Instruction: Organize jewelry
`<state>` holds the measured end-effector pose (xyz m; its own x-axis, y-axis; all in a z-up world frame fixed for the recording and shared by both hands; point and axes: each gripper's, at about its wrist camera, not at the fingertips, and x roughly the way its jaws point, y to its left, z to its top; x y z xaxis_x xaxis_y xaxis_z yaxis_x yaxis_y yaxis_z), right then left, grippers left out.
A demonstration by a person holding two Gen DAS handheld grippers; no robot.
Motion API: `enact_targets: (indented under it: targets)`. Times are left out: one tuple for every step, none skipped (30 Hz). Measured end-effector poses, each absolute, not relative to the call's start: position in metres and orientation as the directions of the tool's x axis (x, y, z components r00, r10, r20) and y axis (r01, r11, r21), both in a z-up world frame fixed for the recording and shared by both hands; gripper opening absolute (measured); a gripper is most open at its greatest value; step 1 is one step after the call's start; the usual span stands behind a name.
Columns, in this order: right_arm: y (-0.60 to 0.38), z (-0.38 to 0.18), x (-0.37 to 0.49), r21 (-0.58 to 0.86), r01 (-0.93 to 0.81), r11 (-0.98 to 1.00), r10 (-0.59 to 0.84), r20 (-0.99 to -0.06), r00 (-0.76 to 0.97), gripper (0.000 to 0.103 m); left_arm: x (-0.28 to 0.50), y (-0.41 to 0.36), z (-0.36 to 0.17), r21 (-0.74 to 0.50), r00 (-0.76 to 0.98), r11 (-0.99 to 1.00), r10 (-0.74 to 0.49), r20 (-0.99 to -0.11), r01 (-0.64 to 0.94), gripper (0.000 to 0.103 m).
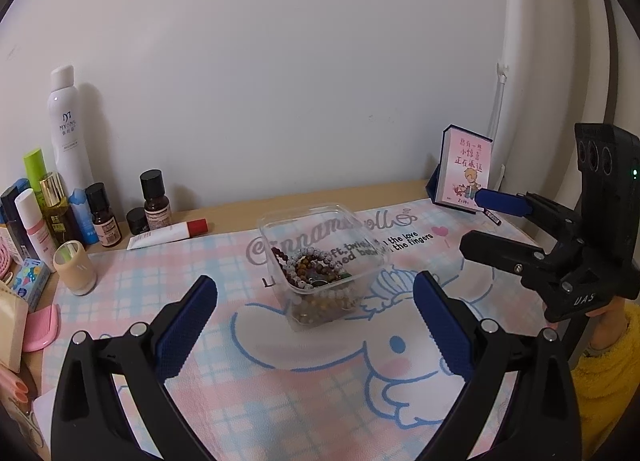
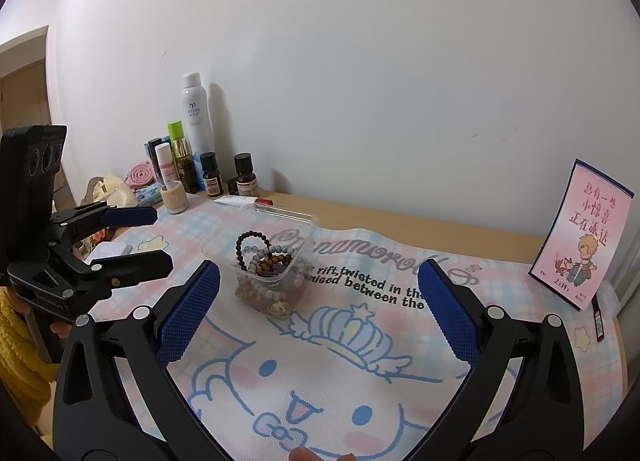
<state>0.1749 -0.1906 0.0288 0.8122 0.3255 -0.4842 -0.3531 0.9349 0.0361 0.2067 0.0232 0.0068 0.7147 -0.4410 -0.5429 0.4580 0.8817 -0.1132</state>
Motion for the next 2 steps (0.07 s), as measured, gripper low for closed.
enact_targets:
  targets:
    - [-0.1904, 0.0290, 0.1742, 0.038, -0.353, 0.935, 0.326, -0.483, 0.813, 0.095, 0.2066, 0.0234, 0.0069, -0.116, 0.715, 0.882, -0.441, -0.542, 0.457, 0.097]
    - [-0.1904, 0.0293, 0.1739, 0.039, -0.355, 0.934, 0.328, -0.482, 0.812, 0.095, 0.2066, 0.0235, 0.0070, -0.117, 0.715, 0.882, -0.443, -0.541, 0.457, 0.097]
